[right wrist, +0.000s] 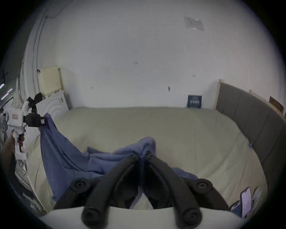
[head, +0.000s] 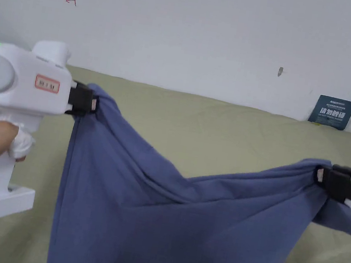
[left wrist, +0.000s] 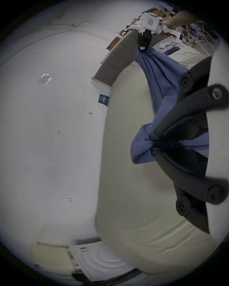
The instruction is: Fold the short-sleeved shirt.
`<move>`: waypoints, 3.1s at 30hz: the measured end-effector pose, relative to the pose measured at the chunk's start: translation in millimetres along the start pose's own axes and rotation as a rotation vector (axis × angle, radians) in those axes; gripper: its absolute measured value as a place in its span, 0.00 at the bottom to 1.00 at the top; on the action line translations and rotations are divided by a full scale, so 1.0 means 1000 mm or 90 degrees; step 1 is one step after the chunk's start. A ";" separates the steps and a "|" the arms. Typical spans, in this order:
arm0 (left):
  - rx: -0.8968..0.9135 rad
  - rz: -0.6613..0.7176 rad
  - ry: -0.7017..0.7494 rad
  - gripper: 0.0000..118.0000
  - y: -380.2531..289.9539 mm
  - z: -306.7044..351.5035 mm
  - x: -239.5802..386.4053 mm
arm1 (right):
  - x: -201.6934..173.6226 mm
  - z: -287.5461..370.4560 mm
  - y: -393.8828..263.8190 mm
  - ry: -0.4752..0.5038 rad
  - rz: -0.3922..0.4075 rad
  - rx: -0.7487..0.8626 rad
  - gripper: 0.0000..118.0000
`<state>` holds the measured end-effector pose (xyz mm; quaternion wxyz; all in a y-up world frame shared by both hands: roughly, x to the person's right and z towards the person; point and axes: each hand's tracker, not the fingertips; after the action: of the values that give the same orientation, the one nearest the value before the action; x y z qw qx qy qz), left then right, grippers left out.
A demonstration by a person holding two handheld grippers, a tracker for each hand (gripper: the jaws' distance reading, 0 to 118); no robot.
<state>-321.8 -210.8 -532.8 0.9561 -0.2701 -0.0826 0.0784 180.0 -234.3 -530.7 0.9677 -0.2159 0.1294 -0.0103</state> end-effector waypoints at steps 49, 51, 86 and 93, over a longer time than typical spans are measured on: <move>0.097 0.111 0.043 0.06 -0.010 0.016 -0.047 | 0.052 -0.025 0.024 -0.013 -0.054 0.035 0.06; 0.072 0.126 0.041 0.06 -0.037 0.014 -0.049 | 0.052 -0.022 -0.006 -0.010 -0.066 0.007 0.06; 0.152 0.020 0.096 0.95 -0.188 0.165 0.057 | -0.054 0.160 -0.114 -0.041 0.023 0.090 0.69; 0.094 -0.044 0.140 0.00 -0.286 0.184 0.129 | -0.108 0.194 -0.193 -0.017 -0.041 0.041 0.01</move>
<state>-203.4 -333.4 -211.8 0.9788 -0.2026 0.0192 0.0214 131.8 -320.1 -253.7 0.9751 -0.1886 0.1087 -0.0429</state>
